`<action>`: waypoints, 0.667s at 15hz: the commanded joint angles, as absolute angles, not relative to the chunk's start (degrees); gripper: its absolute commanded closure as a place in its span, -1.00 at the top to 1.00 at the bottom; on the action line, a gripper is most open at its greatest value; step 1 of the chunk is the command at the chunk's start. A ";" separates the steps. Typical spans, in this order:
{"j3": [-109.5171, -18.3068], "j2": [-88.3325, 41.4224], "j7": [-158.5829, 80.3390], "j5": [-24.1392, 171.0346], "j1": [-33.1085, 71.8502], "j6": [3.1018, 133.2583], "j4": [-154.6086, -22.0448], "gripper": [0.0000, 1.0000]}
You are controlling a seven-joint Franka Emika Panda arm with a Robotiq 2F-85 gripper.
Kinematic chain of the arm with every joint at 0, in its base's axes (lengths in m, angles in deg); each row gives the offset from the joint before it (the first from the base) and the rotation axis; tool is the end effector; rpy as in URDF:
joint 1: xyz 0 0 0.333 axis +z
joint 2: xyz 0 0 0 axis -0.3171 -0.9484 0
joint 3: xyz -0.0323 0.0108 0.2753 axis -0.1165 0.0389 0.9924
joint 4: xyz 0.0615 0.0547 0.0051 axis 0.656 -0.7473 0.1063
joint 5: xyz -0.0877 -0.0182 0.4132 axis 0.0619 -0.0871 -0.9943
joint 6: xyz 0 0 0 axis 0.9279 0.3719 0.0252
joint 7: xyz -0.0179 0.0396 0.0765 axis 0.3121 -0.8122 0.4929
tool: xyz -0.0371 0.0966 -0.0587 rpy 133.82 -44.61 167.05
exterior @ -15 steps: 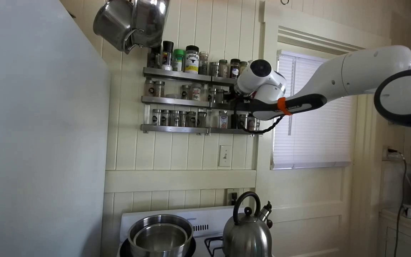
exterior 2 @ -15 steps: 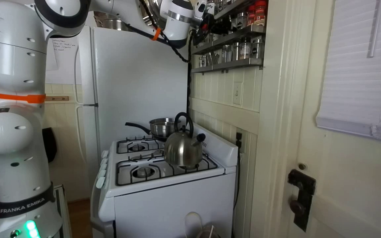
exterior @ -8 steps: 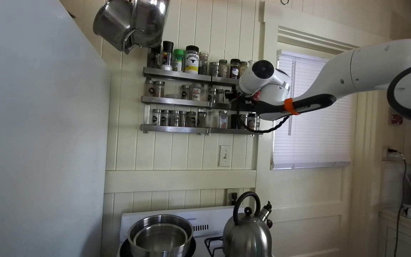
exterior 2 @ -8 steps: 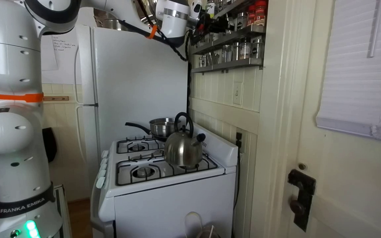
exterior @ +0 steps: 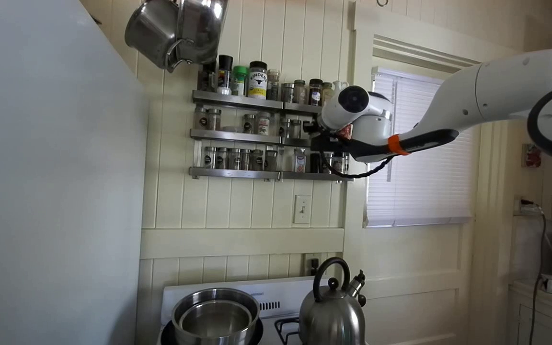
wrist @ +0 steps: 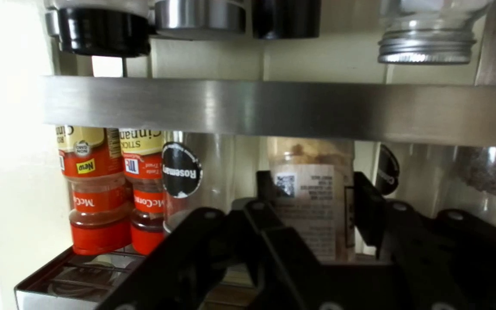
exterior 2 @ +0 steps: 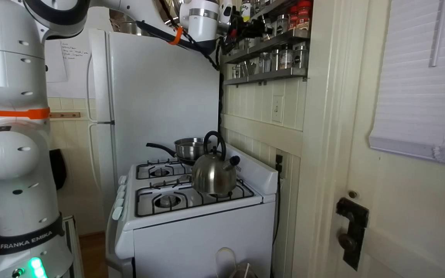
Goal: Pick up the spice bottle on the middle shelf and put it on the stove
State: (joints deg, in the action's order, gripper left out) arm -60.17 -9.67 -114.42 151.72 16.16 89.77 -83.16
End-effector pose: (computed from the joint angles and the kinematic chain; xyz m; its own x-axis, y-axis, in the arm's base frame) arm 0.6548 0.0031 0.6943 0.0702 0.0050 0.9975 -0.4377 -0.8984 0.0353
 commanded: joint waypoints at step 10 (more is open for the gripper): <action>-59.67 -6.04 -117.55 154.53 16.65 88.15 -89.58 -0.57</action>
